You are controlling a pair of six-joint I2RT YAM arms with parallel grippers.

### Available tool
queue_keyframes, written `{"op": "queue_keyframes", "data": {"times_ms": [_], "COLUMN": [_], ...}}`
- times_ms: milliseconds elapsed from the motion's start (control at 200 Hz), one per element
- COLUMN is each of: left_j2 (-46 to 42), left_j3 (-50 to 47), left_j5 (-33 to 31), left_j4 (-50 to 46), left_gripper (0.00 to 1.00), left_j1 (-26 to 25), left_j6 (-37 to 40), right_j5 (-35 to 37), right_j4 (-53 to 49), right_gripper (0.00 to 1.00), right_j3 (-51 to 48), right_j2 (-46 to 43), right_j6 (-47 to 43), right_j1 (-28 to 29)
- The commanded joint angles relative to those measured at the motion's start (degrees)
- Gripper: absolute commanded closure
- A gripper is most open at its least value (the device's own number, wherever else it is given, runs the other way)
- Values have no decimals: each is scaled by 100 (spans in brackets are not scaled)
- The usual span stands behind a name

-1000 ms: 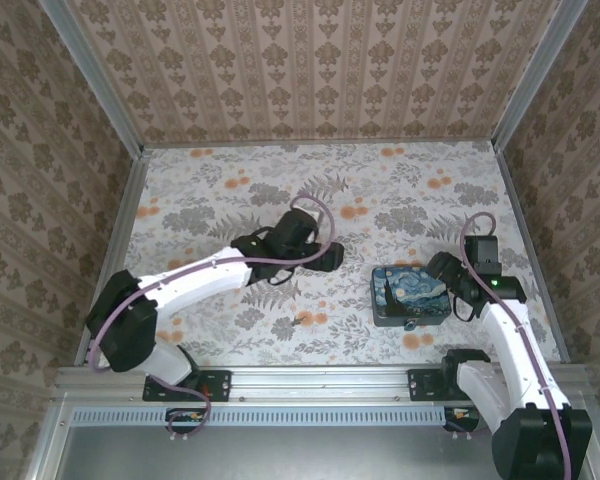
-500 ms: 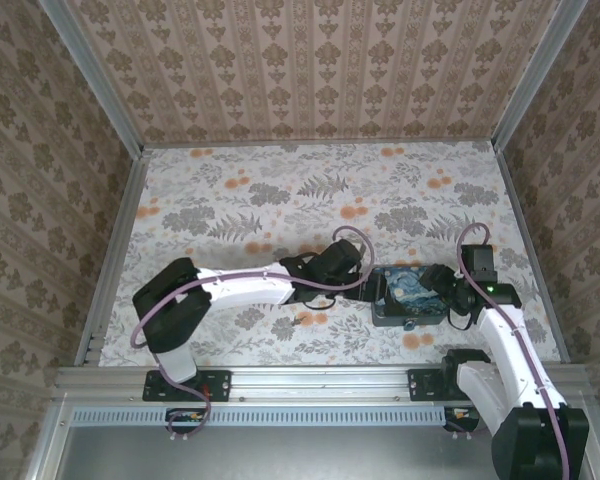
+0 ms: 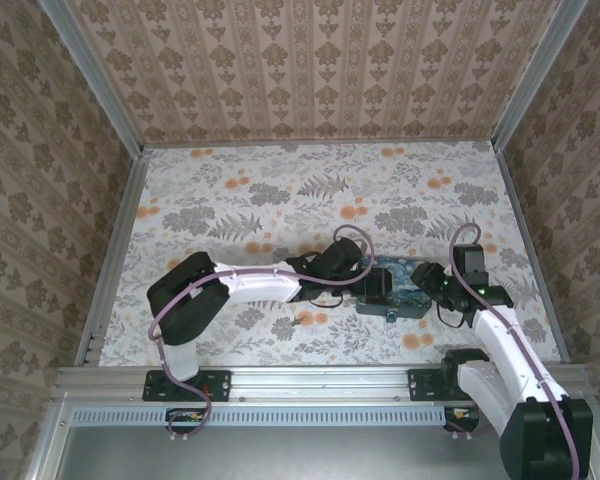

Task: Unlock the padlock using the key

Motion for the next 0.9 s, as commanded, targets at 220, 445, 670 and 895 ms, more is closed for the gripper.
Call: {"op": "queue_keyframes", "data": {"times_ms": [220,445,670,895], "left_j2": [-553,-959,-1115,-1007], "left_j3": [-427,-739,-875,-827], "left_j5": [386,280,362,455], "left_j4": [285,-19,-222,-230], "left_gripper": [0,0,0,0], "left_j1": [1077,1760,2293,2447], "left_j6": [275,688,927,1054], "right_j5": [-178,-110,-102,-100], "right_j4": [1922,2454,2647,2784], "right_gripper": [49,48,47,44], "right_j3": [640,1749,2385,2492], "right_j2": [1843,3189,4061,4277], "right_j6": [1120,1354,1497,1628], "right_j1": [1279,1789,2088,2140]}}
